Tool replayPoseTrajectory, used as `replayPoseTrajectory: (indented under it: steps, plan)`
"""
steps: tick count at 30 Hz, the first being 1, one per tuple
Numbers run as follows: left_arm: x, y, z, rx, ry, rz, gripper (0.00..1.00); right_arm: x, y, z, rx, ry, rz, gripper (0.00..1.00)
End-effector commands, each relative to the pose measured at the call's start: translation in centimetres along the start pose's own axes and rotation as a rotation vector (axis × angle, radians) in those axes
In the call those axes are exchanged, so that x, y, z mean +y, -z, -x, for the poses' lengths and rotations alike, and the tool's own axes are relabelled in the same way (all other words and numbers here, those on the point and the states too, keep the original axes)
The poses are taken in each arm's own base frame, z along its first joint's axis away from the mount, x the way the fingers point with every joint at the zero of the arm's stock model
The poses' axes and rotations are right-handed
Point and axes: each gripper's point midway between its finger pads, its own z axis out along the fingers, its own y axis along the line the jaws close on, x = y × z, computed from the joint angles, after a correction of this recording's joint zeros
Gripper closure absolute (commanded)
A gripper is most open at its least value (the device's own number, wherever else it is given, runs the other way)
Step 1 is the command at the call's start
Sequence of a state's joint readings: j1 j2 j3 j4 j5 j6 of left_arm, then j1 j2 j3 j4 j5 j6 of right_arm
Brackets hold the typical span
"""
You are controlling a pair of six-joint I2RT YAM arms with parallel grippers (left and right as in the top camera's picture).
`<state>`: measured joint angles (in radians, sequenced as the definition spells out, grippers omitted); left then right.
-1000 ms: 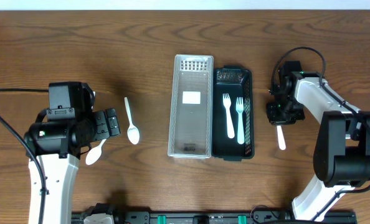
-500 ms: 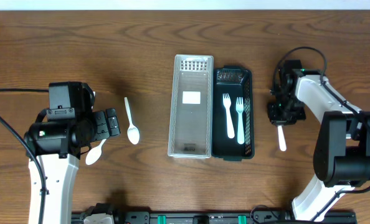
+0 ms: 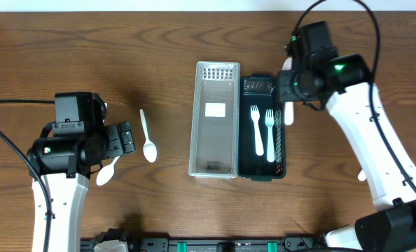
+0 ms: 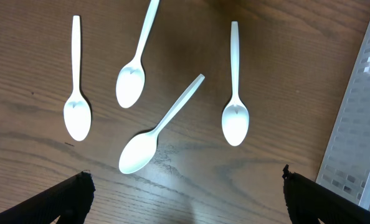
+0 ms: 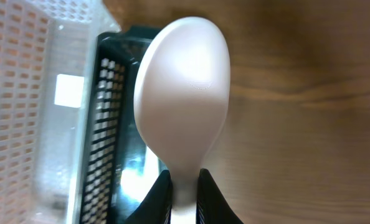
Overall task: Pack container
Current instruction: 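Place the spoon into the dark green basket and release, then grasp the third white fork with the right gripper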
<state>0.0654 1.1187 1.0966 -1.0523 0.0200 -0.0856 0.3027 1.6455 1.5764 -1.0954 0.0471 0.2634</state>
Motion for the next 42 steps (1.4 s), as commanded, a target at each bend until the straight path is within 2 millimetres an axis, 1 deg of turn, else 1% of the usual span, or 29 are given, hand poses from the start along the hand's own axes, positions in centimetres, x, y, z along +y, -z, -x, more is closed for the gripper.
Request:
replayPoseTrajectory:
  steps: [1, 4, 7, 10, 11, 12, 13, 14, 15, 18, 19, 21, 22, 24, 27, 28, 30, 31, 32, 33, 34, 36, 38, 41, 42]
  plan:
    - [0.0, 0.2, 0.3, -0.004, 0.006, 0.000, 0.01, 1.4, -2.3, -1.6, 0.068, -0.062, -0.010, 0.98]
    - [0.0, 0.2, 0.3, -0.004, 0.006, 0.000, 0.01, 2.8, -4.6, -3.1, 0.126, -0.028, -0.016, 0.97]
    - [0.0, 0.3, 0.3, -0.004, 0.006, 0.000, 0.01, 4.1, -7.5, -5.0, 0.193, 0.016, -0.027, 0.97]
    - [0.0, 0.3, 0.3, -0.004, 0.006, 0.000, 0.01, 4.9, -9.5, -6.6, 0.253, 0.049, -0.043, 0.96]
    - [0.0, 0.3, 0.3, -0.004, 0.006, 0.000, 0.01, 5.0, -10.0, -7.0, 0.269, 0.054, -0.049, 0.94]
    - [0.0, 0.3, 0.3, -0.004, 0.006, 0.000, 0.01, 4.9, -10.3, -7.1, 0.279, 0.055, -0.053, 0.89]
    - [0.0, 0.3, 0.3, -0.004, 0.006, 0.000, 0.01, 4.9, -10.6, -7.3, 0.285, 0.056, -0.055, 0.81]
    - [0.0, 0.3, 0.3, -0.004, 0.006, 0.000, 0.01, 4.9, -10.6, -7.2, 0.284, 0.056, -0.055, 0.69]
    - [0.0, 0.3, 0.3, -0.004, 0.006, 0.000, 0.01, 5.0, -10.6, -7.2, 0.281, 0.057, -0.054, 0.67]
    - [0.0, 0.3, 0.3, -0.004, 0.006, 0.000, 0.01, 5.2, -10.4, -6.5, 0.253, 0.058, -0.042, 0.64]
    - [0.0, 0.3, 0.3, -0.004, 0.006, 0.000, 0.01, 5.3, -10.3, -6.3, 0.244, 0.058, -0.039, 0.62]
    - [0.0, 0.3, 0.3, -0.004, 0.006, 0.000, 0.01, 5.5, -9.7, -5.4, 0.221, 0.063, -0.029, 0.60]
    - [0.0, 0.2, 0.2, -0.003, 0.006, 0.000, 0.01, 5.3, -9.0, -4.7, 0.200, 0.064, -0.031, 0.60]
    - [0.0, 0.2, 0.3, -0.004, 0.006, 0.000, 0.01, 4.3, -7.2, -3.1, 0.151, 0.048, -0.066, 0.60]
    - [0.0, 0.2, 0.3, -0.004, 0.006, 0.000, 0.01, 0.7, -2.6, 0.2, 0.030, -0.044, -0.153, 0.60]
    - [0.0, 0.2, 0.3, -0.004, 0.006, 0.000, 0.00, -0.6, -1.1, 1.0, -0.010, -0.084, -0.177, 0.57]
    - [0.0, 0.2, 0.2, -0.003, 0.006, 0.000, 0.00, -3.7, 2.2, 2.4, -0.098, -0.186, -0.209, 0.49]
    - [0.0, 0.2, 0.2, -0.003, 0.006, 0.000, 0.01, -5.2, 3.5, 2.7, -0.130, -0.234, -0.214, 0.45]
    - [0.0, 0.2, 0.2, -0.003, 0.006, 0.000, 0.01, -7.1, 4.8, 2.9, -0.160, -0.293, -0.225, 0.43]
    - [0.0, 0.2, 0.2, -0.003, 0.006, 0.001, 0.00, -9.1, 6.0, 2.8, -0.183, -0.358, -0.243, 0.41]
    - [0.0, 0.2, 0.2, -0.003, 0.006, 0.000, 0.01, -11.0, 6.8, 2.6, -0.194, -0.412, -0.262, 0.36]
    - [0.0, 0.2, 0.2, -0.003, 0.006, 0.000, 0.01, -15.1, 7.9, 1.5, -0.189, -0.522, -0.305, 0.25]
    - [0.0, 0.2, 0.2, -0.003, 0.006, 0.000, 0.01, -19.1, 8.2, 0.0, -0.153, -0.611, -0.352, 0.19]
    - [0.0, 0.2, 0.2, -0.003, 0.006, 0.000, 0.01, -23.8, 7.3, -2.3, -0.087, -0.682, -0.391, 0.17]
    - [0.0, 0.2, 0.2, -0.003, 0.006, 0.001, 0.01, -25.0, 6.8, -3.1, -0.065, -0.708, -0.408, 0.15]
